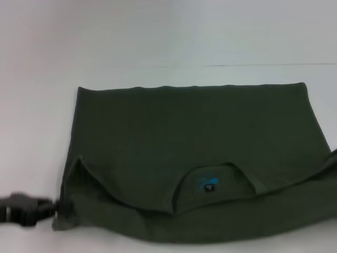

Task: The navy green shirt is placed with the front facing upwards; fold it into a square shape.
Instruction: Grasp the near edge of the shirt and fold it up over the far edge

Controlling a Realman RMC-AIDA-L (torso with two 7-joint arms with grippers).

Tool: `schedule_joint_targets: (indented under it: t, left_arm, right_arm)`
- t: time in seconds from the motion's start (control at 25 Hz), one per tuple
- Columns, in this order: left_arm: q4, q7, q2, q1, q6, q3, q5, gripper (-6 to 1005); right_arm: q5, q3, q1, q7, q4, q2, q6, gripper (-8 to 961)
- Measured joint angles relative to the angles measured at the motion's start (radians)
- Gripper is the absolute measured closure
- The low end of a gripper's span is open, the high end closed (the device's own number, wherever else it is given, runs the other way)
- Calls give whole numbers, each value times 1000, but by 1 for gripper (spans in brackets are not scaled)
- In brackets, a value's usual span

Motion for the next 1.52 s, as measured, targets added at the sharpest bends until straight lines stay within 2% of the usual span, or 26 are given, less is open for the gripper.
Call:
schedule_joint_targets:
  t: [0.08,0.12,0.16,0.32,0.48,0.84,1.12,1.28,1.52]
  left_arm:
    - [-3,-14,11,-50,-41,-24,-3,995]
    - [-16,-32,26,-92,-84,-41,-14,995]
    - [-18,-35,28,-97,-91,-42,-17,995]
    - [-70,-61,63,-185,-184,-49,-51,995]
    - [-103,-75,73,-261,-309,-30,-55,995]
    - [-179,-68,39,-379,-708,58,-63,995]
    - [-226,-63,0,-411,-1004,137,-77,995]
    - [-274,-61,-3,-420,-1138,214,-93,995]
    - [-328,-45,-11,-440,-1289,285,-94,994]
  right_arm:
    - [0,30,43,2,-1,-4,5,870]
    - [0,39,62,5,0,-6,14,869]
    - [1,47,87,10,1,-9,27,868]
    - [1,46,178,46,4,-13,118,865]
    - [1,44,253,55,13,-5,238,862]
    - [5,13,374,2,149,8,595,856]
    - [43,6,431,-118,266,21,843,851]
    - [57,3,464,-149,300,28,951,848]
    - [66,-6,505,-175,326,38,1045,844]
